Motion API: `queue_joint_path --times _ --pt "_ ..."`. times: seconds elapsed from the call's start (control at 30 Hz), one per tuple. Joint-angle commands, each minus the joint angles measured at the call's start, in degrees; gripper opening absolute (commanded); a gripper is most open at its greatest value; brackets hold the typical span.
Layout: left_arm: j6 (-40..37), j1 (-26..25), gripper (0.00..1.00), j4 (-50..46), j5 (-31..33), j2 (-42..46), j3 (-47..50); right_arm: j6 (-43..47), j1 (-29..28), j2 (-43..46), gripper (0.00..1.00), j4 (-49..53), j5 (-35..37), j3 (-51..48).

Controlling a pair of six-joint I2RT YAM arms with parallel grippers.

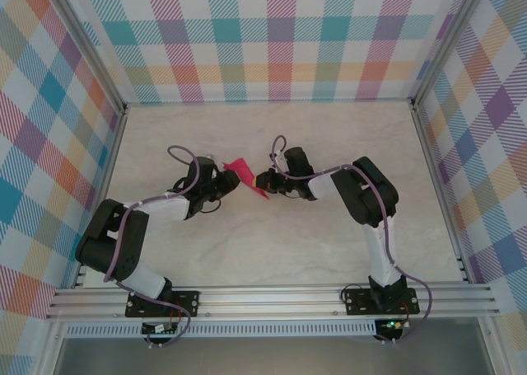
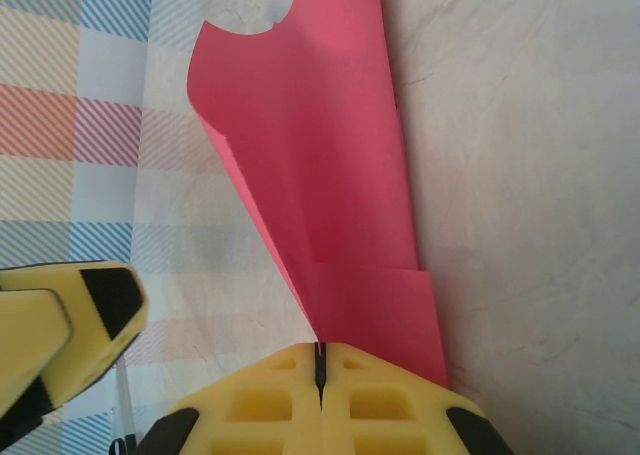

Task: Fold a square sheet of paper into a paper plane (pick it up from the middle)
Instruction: Fold the wing for the fifth time at the center of the table.

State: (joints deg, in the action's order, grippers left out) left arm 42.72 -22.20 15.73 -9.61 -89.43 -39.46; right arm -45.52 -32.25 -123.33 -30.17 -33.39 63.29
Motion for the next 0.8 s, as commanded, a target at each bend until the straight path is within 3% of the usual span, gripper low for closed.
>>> queue_joint_path --times 0.0,0.3,0.5,0.77 --pt "-2.74 0.22 0.38 5.03 -1.52 -2.20 0.49 -1.26 0.59 -0.57 0.00 2.74 -2.43 2.00" --pt "-4.39 0.22 0.23 14.39 -1.84 -9.22 -1.15 -3.35 1.53 -1.84 0.00 5.61 -3.01 3.68" --pt "-5.19 0.22 0.20 20.88 -2.74 -12.76 -2.11 -3.83 1.90 -2.95 0.00 7.67 -3.60 4.84" --pt "-5.89 0.22 0.15 22.68 -2.87 -16.73 -4.27 -4.65 2.36 -3.94 0.00 9.06 -3.91 5.62"
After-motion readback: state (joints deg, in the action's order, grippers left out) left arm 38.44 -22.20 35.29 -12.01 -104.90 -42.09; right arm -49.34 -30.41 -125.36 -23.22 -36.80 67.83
